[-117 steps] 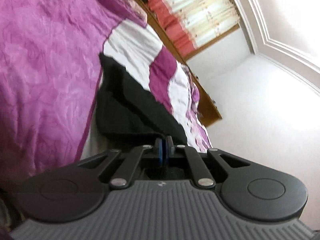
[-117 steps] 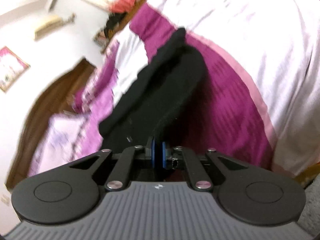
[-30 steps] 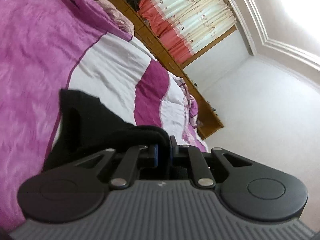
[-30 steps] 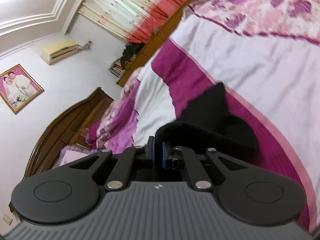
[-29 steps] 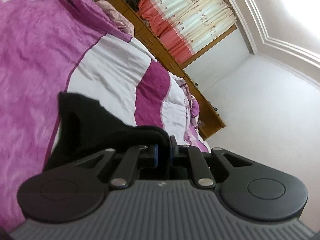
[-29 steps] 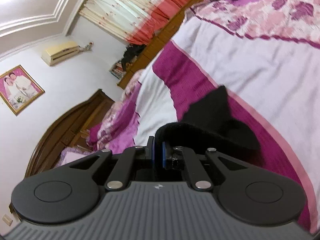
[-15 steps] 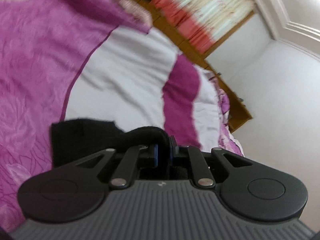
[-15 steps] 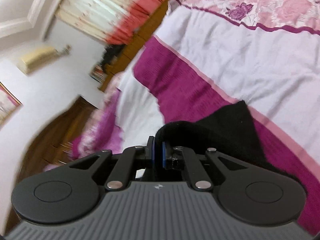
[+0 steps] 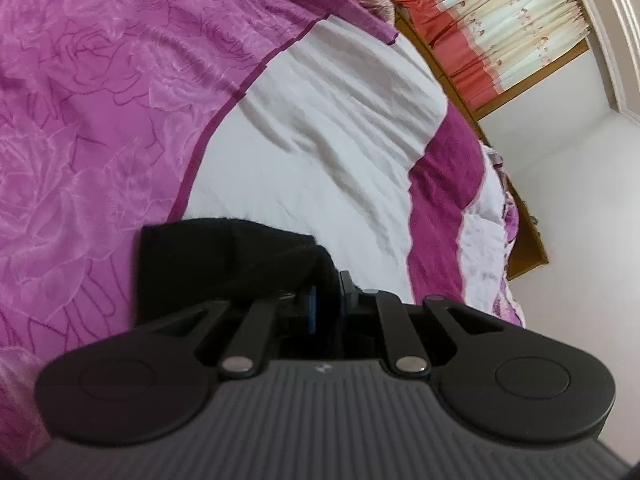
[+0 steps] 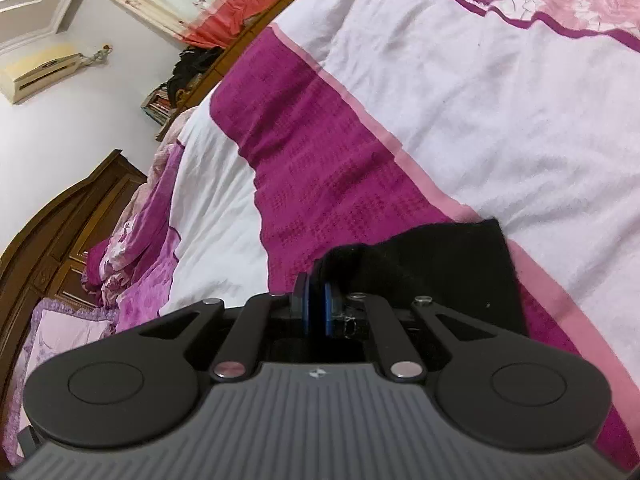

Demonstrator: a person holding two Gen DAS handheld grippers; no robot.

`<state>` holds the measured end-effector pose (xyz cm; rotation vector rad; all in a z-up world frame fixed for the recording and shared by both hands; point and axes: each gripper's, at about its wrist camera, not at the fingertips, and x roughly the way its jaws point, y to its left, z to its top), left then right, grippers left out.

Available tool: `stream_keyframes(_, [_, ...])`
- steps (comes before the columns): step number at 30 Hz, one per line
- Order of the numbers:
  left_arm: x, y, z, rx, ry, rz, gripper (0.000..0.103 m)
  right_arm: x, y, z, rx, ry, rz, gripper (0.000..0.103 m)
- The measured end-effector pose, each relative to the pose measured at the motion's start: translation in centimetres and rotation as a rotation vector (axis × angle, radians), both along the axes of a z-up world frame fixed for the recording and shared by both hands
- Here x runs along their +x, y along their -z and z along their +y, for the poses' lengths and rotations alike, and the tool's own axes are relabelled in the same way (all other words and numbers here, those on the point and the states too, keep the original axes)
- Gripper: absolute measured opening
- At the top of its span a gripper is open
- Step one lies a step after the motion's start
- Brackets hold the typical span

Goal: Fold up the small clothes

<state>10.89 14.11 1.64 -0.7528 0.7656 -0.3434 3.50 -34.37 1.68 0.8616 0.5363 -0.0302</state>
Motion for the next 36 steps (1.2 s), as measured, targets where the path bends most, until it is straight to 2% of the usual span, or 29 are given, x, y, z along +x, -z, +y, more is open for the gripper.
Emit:
stream_keyframes(4, [0.5,-0.2,-0.6,0.069,-0.019,-0.026,0.012,0.8,-0.3,-0.5,0.003,-0.003,-0.023,0.007])
stream_keyframes(6, [1.1,-0.7,-0.8,0.081,-0.014,-0.052,0.011,1.1,0.0,-0.7,0.016,0.007,-0.028,0.007])
stream_keyframes(10, [2.3,-1.1,-0.8,0.08,-0.013,-0.072,0.008,1.6,1.2,-0.8,0.024,0.019,0.02,0.007])
stream_keyframes(14, [2.7,0.0,-1.0,0.088,-0.012,-0.031,0.008,2.0,2.2,-1.2,0.042,0.039,0.041,0.007])
stream_keyframes(17, [2.6,0.3,-1.3,0.132,-0.005,-0.034,0.008,2.3,2.3,-1.0,0.027,0.042,0.049,0.008])
stream_keyframes(20, [2.5,0.4,-1.2,0.134,-0.023,-0.033,0.008,2.8,2.2,-0.8,0.008,0.037,0.069,0.011])
stream_keyframes(21, [2.4,0.4,-1.1,0.13,-0.041,-0.032,0.011,2.8,2.1,-0.8,0.007,0.037,0.064,0.018])
stream_keyframes(22, [2.4,0.4,-1.0,0.12,-0.052,-0.032,0.011,2.6,1.9,-0.8,0.008,0.047,0.042,0.021])
stream_keyframes(23, [2.5,0.5,-0.8,0.088,-0.067,-0.026,0.013,2.1,1.7,-0.8,0.006,0.076,0.002,0.032])
stream_keyframes(24, [2.6,0.6,-0.7,0.063,-0.077,-0.007,0.03,1.4,1.3,-0.9,-0.005,0.116,-0.062,0.059])
stream_keyframes(25, [2.7,0.4,-0.8,0.058,-0.085,0.014,0.041,0.2,0.8,-0.8,-0.039,0.186,-0.165,0.074])
stream_keyframes(26, [2.5,0.0,-0.8,0.064,-0.094,-0.003,0.054,-0.9,0.4,-0.6,-0.085,0.255,-0.262,0.103])
stream_keyframes(27, [1.8,-0.5,-0.8,0.068,-0.102,-0.073,0.056,-1.9,0.1,-0.4,-0.13,0.314,-0.342,0.103])
stream_keyframes(28, [1.1,-1.2,-1.1,0.085,-0.108,-0.132,0.056,-2.2,-0.4,-0.3,-0.163,0.331,-0.376,0.103])
stream_keyframes(30, [-0.2,-2.6,-1.6,0.129,-0.105,-0.245,0.056,-1.3,-1.1,-0.3,-0.195,0.24,-0.313,0.103])
stream_keyframes(32, [-1.3,-3.6,-2.5,0.169,-0.052,-0.324,0.056,-0.5,-1.2,0.7,-0.256,0.15,-0.26,0.103])
stream_keyframes(34, [-1.7,-3.8,-3.4,0.223,-0.006,-0.326,0.057,0.2,-1.1,2.3,-0.34,0.082,-0.223,0.103])
stream_keyframes(36, [-1.7,-3.3,-4.0,0.275,0.059,-0.257,0.057,1.0,-1.1,3.7,-0.414,0.035,-0.178,0.103])
